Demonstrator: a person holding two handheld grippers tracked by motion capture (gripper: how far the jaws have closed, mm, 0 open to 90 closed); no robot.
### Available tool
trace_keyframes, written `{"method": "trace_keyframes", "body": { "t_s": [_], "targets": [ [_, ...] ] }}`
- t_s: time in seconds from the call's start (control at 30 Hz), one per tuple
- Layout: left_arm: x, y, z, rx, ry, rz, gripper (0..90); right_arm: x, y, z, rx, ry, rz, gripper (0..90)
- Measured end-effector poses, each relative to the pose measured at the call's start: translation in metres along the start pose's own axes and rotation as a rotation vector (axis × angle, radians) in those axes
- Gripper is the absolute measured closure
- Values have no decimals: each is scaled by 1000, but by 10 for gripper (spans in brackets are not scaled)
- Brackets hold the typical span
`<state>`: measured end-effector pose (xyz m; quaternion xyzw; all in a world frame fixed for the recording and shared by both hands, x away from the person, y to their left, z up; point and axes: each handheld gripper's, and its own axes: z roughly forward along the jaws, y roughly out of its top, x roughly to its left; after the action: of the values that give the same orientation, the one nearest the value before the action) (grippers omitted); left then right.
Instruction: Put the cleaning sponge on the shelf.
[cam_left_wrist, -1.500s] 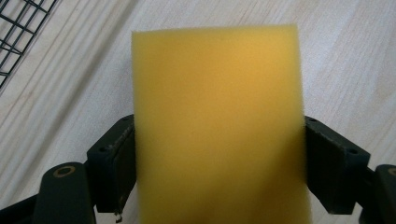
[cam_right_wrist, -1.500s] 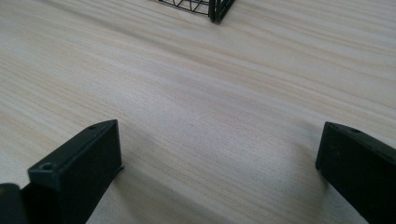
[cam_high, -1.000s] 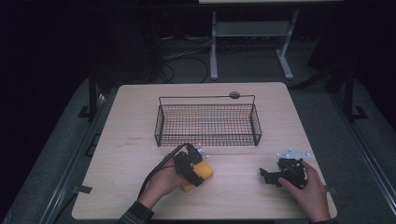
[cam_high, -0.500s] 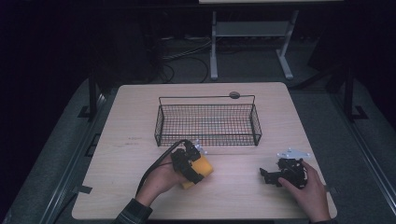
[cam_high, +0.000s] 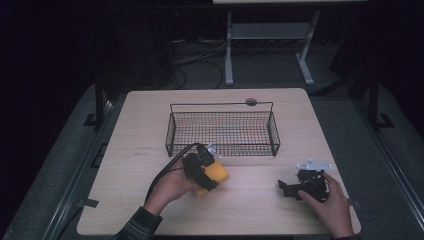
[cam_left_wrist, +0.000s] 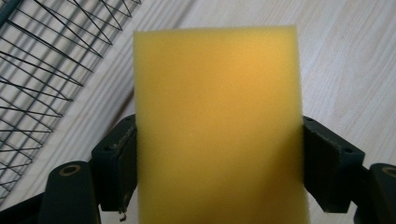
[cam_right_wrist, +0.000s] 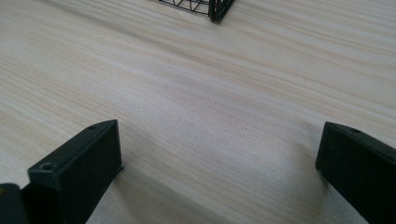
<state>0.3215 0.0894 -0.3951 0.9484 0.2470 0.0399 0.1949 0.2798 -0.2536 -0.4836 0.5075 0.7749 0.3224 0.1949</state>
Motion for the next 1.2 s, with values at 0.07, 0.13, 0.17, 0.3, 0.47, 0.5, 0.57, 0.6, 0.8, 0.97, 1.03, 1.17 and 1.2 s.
{"method": "trace_keyframes", "body": {
  "t_s": [0.07, 0.13, 0.17, 0.3, 0.47, 0.5, 0.57, 0.6, 0.8, 0.97, 1.03, 1.17, 1.2],
  "targets": [
    [1, 2, -3, -3, 3, 0, 229, 0, 0, 0, 0, 0, 0, 0],
    [2, 3, -5, -10, 5, -2, 229, 0, 0, 0, 0, 0, 1, 0],
    [3, 4, -6, -13, 6, -3, 230, 0, 0, 0, 0, 1, 1, 0],
    [5, 7, -9, -17, 6, -3, 230, 0, 0, 0, 1, 2, 1, 0],
    [10, 13, -16, -22, 8, 2, 230, 0, 0, 0, 0, 2, -1, 0],
    [11, 15, -17, -24, 9, 0, 230, 0, 0, 0, -1, 2, -2, 0],
    [13, 18, -21, -25, 16, 6, 230, 0, 0, 0, -1, 0, -2, 0],
    [13, 19, -23, -28, 17, 5, 230, 0, 0, 0, -1, 0, -1, 0],
    [20, 29, -31, -42, 22, 1, 230, 0, 0, 0, 0, 1, 0, 0],
    [26, 33, -34, -45, 29, -3, 230, 0, 0, 0, 0, 1, 0, 0],
    [31, 37, -37, -52, 39, -12, 230, 0, 0, 0, 0, 1, 0, 0],
    [39, 42, -40, -71, 54, -30, 231, 0, 0, 0, 1, 1, 1, 0],
    [42, 44, -41, -70, 59, -34, 231, 0, 0, 0, 1, 2, 1, 0]
  ]
}}
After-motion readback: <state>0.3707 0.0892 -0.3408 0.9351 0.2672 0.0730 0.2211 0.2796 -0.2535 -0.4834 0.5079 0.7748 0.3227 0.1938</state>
